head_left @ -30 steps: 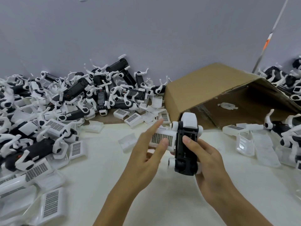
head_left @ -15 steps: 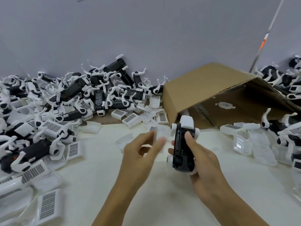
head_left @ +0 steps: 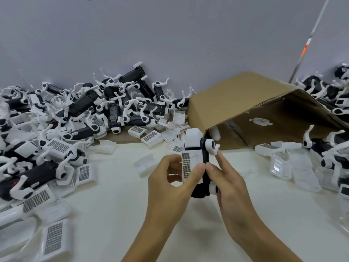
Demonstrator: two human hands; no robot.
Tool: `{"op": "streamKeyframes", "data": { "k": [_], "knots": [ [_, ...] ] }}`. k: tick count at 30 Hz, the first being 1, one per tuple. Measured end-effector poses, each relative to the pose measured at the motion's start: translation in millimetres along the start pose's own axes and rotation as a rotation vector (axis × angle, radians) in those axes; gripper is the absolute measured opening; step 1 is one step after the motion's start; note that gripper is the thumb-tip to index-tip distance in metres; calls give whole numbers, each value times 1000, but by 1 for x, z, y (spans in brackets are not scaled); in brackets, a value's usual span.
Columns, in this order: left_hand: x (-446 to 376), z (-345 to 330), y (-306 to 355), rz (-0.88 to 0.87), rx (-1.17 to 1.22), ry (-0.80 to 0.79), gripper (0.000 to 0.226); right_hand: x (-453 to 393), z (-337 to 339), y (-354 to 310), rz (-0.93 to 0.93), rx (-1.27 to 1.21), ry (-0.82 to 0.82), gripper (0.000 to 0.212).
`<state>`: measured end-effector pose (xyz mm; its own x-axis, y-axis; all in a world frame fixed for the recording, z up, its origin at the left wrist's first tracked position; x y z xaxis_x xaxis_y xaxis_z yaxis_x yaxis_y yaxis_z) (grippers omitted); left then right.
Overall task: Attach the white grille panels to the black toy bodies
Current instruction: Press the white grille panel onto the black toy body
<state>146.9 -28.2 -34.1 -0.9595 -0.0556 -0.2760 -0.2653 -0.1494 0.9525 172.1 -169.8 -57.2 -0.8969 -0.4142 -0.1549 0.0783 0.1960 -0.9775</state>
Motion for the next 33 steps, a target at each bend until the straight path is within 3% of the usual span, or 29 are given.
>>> {"op": "streamKeyframes", "data": {
  "k": [2, 6, 9, 13, 19, 23, 26, 31, 33],
  "knots": [
    [-2, -4, -6, 45, 64, -58, 51, 0, -2, -2, 23, 34, -28, 41],
    [-2, -4, 5, -26, -46, -68, 35, -1, -8, -3, 30, 59, -90, 44],
    [-1, -8, 0, -8, 18, -92, 33, -1, -7, -8, 30, 43, -107, 49],
    [-2, -9, -1, 26, 84, -120, 28, 1, -11, -16, 36, -52, -141, 38],
    [6, -16, 16, -93, -69, -87, 33, 2, -10, -26, 56, -70, -72, 30],
    [2, -15, 15, -82, 0, -192, 43, 3, -5, -28, 59, -96, -64, 25],
    [-2, -18, 9, -14, 194, -327, 47, 4, 1, -28, 64, -109, -24, 29],
    [-4, -13, 4, -37, 245, -229, 33, 5, 9, -20, 9, -85, 98, 41],
    [-5, -12, -1, -27, 290, -215, 36, 5, 7, -22, 7, -16, 97, 32]
  ]
}}
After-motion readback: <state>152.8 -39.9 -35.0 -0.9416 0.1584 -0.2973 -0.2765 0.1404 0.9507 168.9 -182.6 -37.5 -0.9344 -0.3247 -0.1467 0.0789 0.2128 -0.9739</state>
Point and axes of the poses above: each hand's wrist, its own x-axis away from the middle knuckle, its own z-axis out of the back of the hand, y = z × x, the point moved 9 cm from there along -x, towards the middle knuckle, and after that the axes turned 15 degrees about -y, right-handed, at the moved point
